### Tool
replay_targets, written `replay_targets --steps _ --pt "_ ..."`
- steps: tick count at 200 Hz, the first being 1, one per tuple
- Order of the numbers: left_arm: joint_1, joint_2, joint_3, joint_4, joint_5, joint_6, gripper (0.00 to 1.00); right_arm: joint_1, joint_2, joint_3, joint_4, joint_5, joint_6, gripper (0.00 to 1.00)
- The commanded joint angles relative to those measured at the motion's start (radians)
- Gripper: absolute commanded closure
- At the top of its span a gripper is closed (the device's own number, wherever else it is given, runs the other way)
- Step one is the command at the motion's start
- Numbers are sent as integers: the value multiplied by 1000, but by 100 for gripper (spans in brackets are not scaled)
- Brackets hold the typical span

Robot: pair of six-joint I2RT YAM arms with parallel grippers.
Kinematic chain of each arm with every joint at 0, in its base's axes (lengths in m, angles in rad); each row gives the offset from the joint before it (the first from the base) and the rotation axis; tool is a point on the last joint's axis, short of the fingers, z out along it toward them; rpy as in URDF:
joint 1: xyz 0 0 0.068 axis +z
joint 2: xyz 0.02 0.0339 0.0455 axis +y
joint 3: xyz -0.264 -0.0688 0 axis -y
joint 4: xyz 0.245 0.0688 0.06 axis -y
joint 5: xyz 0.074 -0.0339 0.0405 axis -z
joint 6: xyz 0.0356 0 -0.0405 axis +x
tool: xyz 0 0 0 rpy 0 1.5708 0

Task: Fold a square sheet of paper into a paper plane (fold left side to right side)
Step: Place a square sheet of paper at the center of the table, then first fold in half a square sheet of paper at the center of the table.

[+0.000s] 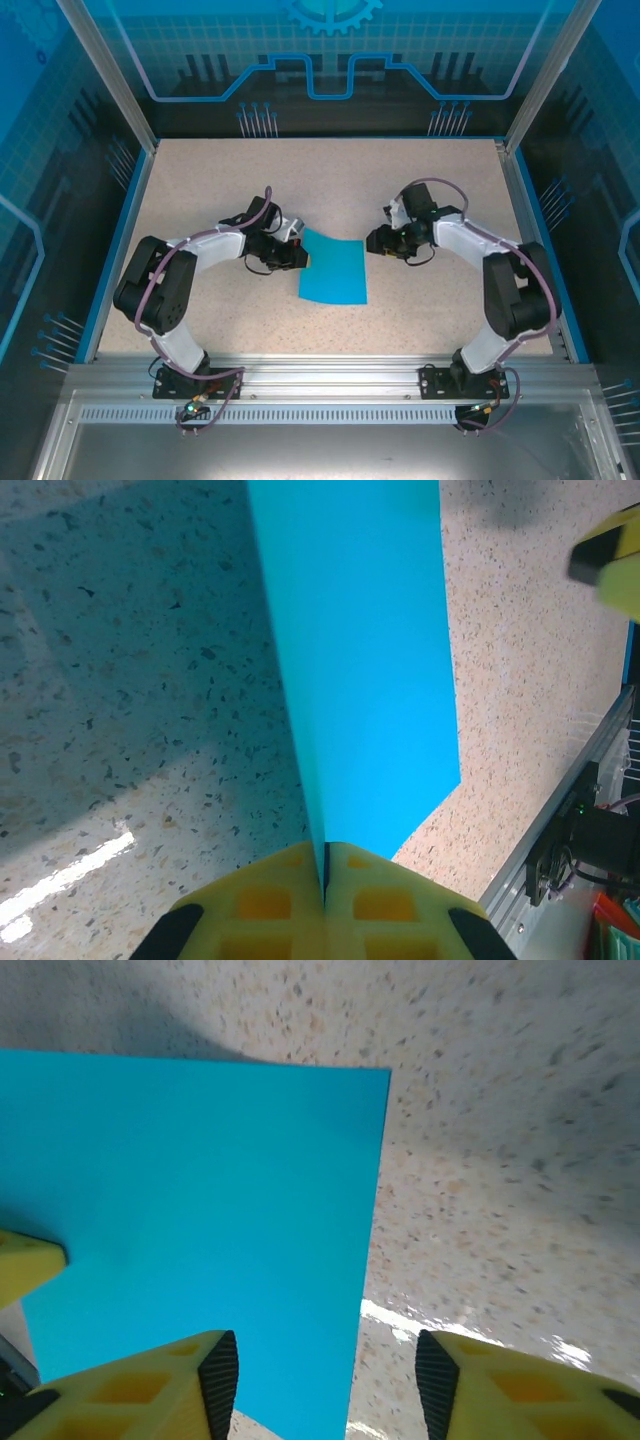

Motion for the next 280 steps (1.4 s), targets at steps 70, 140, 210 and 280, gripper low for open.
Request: replay_targets --steps 70,140,210,280 --pt "1 7 38 -42 6 17 93 58 190 86 53 -63 20 76" --pt "-2 1 56 -11 60 -17 80 75 252 112 -25 8 -7 78" --pt "-37 5 64 119 166 -108 45 76 255 90 -15 26 -1 78" --pt "-80 77 84 251 213 -196 35 70 259 74 36 -19 30 78"
